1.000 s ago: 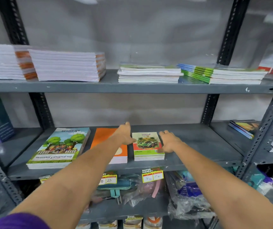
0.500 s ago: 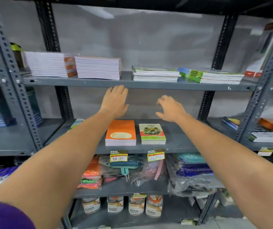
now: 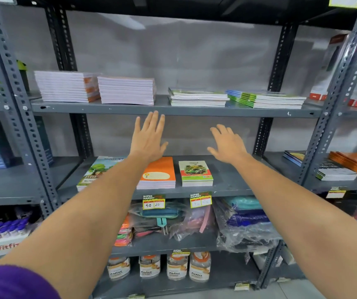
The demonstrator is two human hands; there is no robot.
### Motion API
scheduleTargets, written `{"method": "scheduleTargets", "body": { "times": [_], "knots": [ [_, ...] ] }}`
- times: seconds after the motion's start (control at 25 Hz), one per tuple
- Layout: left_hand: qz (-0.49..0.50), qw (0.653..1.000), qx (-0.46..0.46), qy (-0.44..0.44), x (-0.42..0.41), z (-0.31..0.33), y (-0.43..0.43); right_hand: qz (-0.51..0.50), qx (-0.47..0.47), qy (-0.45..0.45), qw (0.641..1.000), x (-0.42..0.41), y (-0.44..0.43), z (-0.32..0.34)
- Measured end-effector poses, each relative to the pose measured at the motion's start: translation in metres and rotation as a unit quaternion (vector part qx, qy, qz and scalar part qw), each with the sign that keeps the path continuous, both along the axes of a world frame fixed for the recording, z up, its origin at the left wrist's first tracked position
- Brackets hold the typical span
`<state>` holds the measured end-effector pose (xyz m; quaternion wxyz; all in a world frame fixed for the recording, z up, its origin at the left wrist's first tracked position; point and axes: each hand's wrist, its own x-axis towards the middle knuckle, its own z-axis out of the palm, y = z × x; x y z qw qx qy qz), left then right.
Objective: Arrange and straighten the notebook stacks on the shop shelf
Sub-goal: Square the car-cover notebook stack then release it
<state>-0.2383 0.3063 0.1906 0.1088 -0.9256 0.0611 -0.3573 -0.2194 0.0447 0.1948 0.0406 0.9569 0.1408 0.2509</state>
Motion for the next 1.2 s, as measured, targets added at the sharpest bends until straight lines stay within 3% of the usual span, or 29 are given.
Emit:
{"method": "scheduleTargets", "body": {
  "times": [0.48,0.8,1.04,1.2],
  "knots": [
    [-0.044,0.987,-0.028,0.151,0.111,-0.082,-0.052,-0.028,0.022,0.096,0.995,0.106,-0.012,-0.067],
    [0.017,0.927,-0.071,0.368,0.165,-0.174,-0.086,-0.064,0.111,0.299,0.946,0.170,-0.007,-0.160],
    [0.037,0.904,-0.155,0.398,0.203,-0.195,-0.093,-0.089,0.171,0.362,0.912,0.203,-0.014,-0.193],
    [0.038,0.904,-0.160,0.395,0.217,-0.199,-0.091,-0.092,0.179,0.372,0.906,0.219,-0.020,-0.194]
  ]
}}
